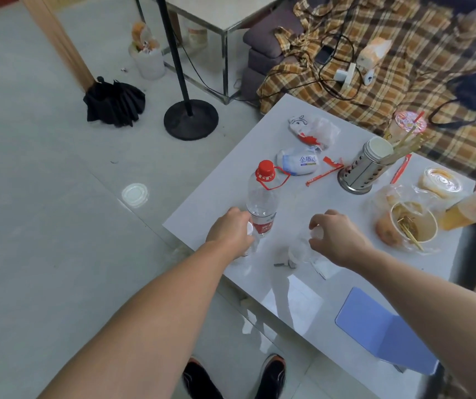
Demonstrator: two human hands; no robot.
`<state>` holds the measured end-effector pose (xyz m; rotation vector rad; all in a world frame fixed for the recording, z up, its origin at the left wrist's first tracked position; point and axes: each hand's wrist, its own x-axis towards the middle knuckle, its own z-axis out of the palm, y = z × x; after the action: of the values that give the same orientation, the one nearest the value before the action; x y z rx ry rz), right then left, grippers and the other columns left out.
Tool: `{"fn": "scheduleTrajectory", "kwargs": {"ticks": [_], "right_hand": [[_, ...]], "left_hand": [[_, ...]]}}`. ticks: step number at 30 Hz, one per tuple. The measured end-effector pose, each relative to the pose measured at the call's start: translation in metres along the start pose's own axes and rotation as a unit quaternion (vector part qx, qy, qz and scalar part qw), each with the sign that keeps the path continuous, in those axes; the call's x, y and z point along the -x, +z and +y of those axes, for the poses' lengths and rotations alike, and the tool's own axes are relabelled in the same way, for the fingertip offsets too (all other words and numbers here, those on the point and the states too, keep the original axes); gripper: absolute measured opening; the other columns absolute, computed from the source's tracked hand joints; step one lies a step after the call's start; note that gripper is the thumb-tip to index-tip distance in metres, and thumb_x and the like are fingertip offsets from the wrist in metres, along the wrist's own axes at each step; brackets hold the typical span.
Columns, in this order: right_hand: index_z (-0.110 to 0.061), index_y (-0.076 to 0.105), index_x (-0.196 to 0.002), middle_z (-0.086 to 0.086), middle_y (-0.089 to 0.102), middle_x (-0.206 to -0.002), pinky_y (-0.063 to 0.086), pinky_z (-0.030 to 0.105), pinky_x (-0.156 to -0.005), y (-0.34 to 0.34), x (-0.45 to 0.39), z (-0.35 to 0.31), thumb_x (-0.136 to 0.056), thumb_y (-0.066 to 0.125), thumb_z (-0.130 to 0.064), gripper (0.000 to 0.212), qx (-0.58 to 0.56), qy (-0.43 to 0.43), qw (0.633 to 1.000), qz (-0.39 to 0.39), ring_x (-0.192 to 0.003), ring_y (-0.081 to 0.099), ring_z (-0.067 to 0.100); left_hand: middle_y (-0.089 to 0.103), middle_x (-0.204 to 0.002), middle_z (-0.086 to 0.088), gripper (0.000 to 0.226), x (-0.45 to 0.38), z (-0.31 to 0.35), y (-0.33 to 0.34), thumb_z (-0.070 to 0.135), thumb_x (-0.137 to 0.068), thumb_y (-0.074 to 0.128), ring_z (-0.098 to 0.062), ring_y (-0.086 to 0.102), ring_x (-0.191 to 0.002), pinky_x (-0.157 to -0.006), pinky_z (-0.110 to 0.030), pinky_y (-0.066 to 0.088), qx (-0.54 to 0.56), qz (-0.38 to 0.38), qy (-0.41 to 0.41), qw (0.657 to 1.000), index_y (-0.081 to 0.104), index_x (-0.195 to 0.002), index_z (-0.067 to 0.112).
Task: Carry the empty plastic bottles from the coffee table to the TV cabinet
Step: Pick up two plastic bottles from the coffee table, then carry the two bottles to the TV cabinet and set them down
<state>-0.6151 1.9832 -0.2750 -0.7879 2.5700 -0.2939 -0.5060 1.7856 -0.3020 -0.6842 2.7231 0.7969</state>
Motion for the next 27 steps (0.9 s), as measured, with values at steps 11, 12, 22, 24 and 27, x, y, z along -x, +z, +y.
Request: {"fn": "scheduleTrajectory", "kwargs": {"ticks": [11, 12, 22, 24, 27], "right_hand": [[-0.012, 0.062, -0.112, 0.011, 0.055, -0.109, 0.048, 0.042, -0.088, -0.061, 0.021, -0.087, -0.08, 0.06, -0.021, 0.033, 0.0, -0.051, 0.999, 0.016, -0.1, 0.056, 0.033], [-0.01, 0.063, -0.11, 0.011, 0.056, -0.109, 0.048, 0.042, -0.088, -0.066, 0.022, -0.096, -0.08, 0.061, -0.021, 0.031, 0.0, -0.065, 0.998, 0.021, -0.099, 0.057, 0.033], [-0.016, 0.062, -0.111, 0.007, 0.059, -0.111, 0.049, 0.037, -0.086, -0.086, 0.025, -0.174, -0.087, 0.058, -0.033, 0.03, 0.045, -0.249, 0.967, 0.017, -0.1, 0.057, 0.026], [-0.014, 0.062, -0.112, 0.009, 0.059, -0.113, 0.046, 0.035, -0.087, -0.082, 0.027, -0.19, -0.087, 0.059, -0.031, 0.03, 0.046, -0.309, 0.95, 0.014, -0.103, 0.057, 0.028], [-0.012, 0.062, -0.112, 0.009, 0.057, -0.112, 0.043, 0.033, -0.082, -0.071, 0.042, -0.217, -0.087, 0.059, -0.027, 0.029, 0.036, -0.381, 0.924, -0.004, -0.103, 0.057, 0.03]], "left_hand": [[0.058, -0.115, -0.009, 0.033, 0.031, -0.013, -0.101, 0.026, -0.084, 0.068, -0.03, 0.058, -0.1, -0.081, -0.033, 0.045, 0.009, 0.088, 0.05, 0.995, 0.062, -0.112, 0.012], [0.059, -0.112, -0.01, 0.032, 0.036, -0.014, -0.111, 0.027, -0.082, 0.069, -0.03, 0.058, -0.099, -0.079, -0.034, 0.045, 0.005, 0.095, 0.047, 0.994, 0.063, -0.109, 0.011], [0.057, -0.101, -0.007, 0.027, 0.138, -0.035, -0.162, 0.028, -0.08, 0.07, -0.029, 0.057, -0.092, -0.073, -0.033, 0.045, 0.012, 0.205, -0.098, 0.974, 0.065, -0.099, 0.01], [0.058, -0.101, -0.007, 0.027, 0.169, -0.037, -0.166, 0.028, -0.081, 0.069, -0.03, 0.057, -0.092, -0.073, -0.033, 0.046, 0.019, 0.243, -0.139, 0.96, 0.064, -0.1, 0.009], [0.061, -0.101, -0.008, 0.025, 0.22, -0.041, -0.164, 0.027, -0.081, 0.068, -0.03, 0.057, -0.092, -0.073, -0.033, 0.046, 0.03, 0.291, -0.204, 0.934, 0.064, -0.097, 0.009]]}}
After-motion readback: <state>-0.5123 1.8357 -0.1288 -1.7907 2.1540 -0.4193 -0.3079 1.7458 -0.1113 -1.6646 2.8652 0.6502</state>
